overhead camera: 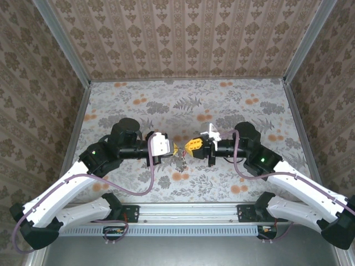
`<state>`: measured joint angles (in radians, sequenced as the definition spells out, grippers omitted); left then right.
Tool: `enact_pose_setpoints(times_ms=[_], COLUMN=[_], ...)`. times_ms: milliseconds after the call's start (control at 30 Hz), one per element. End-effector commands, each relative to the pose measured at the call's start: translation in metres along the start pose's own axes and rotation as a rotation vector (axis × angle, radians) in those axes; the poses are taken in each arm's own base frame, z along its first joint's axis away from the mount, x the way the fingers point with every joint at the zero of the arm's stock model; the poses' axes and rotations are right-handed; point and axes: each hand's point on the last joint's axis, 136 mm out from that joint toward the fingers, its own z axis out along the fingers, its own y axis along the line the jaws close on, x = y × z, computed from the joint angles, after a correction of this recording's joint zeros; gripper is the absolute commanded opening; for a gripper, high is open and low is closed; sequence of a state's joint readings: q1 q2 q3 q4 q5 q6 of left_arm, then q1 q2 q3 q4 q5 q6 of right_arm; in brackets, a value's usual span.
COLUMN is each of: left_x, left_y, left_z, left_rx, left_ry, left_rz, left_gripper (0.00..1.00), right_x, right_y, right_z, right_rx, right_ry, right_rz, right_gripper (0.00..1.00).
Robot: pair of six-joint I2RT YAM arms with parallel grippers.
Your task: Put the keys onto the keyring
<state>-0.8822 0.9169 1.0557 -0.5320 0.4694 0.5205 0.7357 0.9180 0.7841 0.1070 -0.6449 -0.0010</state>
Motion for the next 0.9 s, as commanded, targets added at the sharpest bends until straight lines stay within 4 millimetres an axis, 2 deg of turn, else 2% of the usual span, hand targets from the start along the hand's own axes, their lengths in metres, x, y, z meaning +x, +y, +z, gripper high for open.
enact_pose_setpoints(times_ms=[0,267,433,700,867], left_x=[-0.020,-0.028,-0.028,-0.027,-0.026], left_y=[-0.007,-0.015,-0.014,-0.010,-0.011], left_z=[-0.007,-0.014,-0.017,-0.017,-0.018], left_rx=[0.045,0.122,0.120,0.117,0.121], left_ry=[-0.071,-0.132,-0.154,-0.163,-0.166], left_rz=[0.038,-0.003,-0.025,-0.043,-0.045], left_gripper=[0.00,0.00,0.00,0.00,0.00], right_x=[-0.010,-0.014,-0.022,-0.021,-0.025], right_y=[0.012,0.018,0.020,0.020,0.014], right_z=[-0.004,-0.004,-0.006,-0.001,-0.002], right_rx=[-0.059,-0.075,-0.065,-0.013,0.030], right_ry=[-0.052,-0.100,-0.145,-0.168,-0.190], right_rz=[-0.046,-0.088,-0.113,-0.152,-0.165], right_gripper=[0.00,0.00,0.00,0.00,0.00])
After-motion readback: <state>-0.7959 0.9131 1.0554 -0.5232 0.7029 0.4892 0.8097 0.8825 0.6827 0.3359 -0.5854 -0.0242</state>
